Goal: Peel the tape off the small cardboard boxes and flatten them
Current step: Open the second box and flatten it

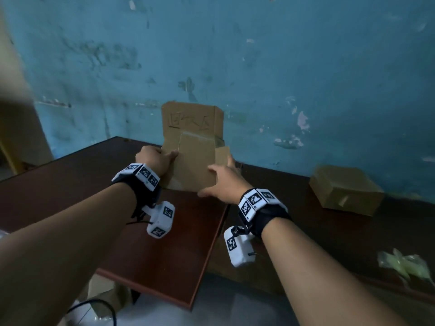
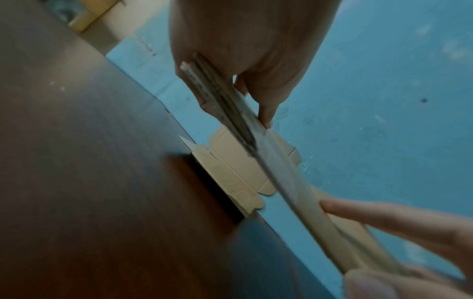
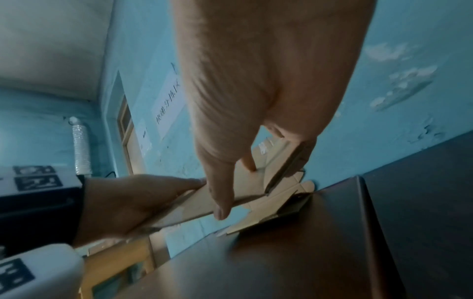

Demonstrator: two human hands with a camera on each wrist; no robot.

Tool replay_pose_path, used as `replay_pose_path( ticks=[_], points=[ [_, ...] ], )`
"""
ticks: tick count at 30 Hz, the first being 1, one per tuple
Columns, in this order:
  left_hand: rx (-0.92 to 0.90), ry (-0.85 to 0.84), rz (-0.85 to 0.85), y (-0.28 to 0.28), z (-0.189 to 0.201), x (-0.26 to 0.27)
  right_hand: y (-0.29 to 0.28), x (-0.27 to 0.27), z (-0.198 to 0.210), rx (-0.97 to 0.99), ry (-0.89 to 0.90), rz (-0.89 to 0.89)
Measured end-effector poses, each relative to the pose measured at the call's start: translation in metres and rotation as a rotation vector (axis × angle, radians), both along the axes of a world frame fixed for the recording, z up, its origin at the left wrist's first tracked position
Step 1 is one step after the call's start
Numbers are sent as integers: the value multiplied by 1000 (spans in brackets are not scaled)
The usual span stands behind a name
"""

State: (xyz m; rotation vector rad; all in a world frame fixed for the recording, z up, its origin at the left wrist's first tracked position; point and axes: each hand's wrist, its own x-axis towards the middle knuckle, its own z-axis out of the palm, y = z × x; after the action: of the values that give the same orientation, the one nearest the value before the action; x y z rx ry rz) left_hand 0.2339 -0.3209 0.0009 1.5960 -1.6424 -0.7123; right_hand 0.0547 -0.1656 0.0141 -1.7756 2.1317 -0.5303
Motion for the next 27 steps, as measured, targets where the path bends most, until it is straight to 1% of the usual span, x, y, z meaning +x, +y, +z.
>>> replay_pose_path(
  ticks=[2,5,7,10,12,15,17,20,24,27],
  points=[
    [-20,-119,-13,-16,-2,-1,-20,4,-8,16,26,15],
    [-65,-355,-111,-29,-3,-8,-41,9,-17,37,110,31],
    [-93,-461,-194,-37,-5,-14,-53,12,-22,48,153,21],
    [-121,-619,-267,-44,-9,-16,-69,12,-26,97,200,3],
    [-110,-742,-304,-47,-16,-16,-81,13,-31,152,260,21],
    [2,-891,-446,-47,-34,-26,-97,12,-43,188,372,42],
    [32,-925,-491,-48,-46,-33,-107,8,-52,198,423,48],
    [57,-914,-474,-53,-55,-35,-116,-2,-59,241,448,50],
    [70,-930,-518,-70,-60,-33,-123,-7,-52,333,412,128],
    [63,-936,-517,-78,-64,-34,-130,-6,-49,372,359,131]
  ],
)
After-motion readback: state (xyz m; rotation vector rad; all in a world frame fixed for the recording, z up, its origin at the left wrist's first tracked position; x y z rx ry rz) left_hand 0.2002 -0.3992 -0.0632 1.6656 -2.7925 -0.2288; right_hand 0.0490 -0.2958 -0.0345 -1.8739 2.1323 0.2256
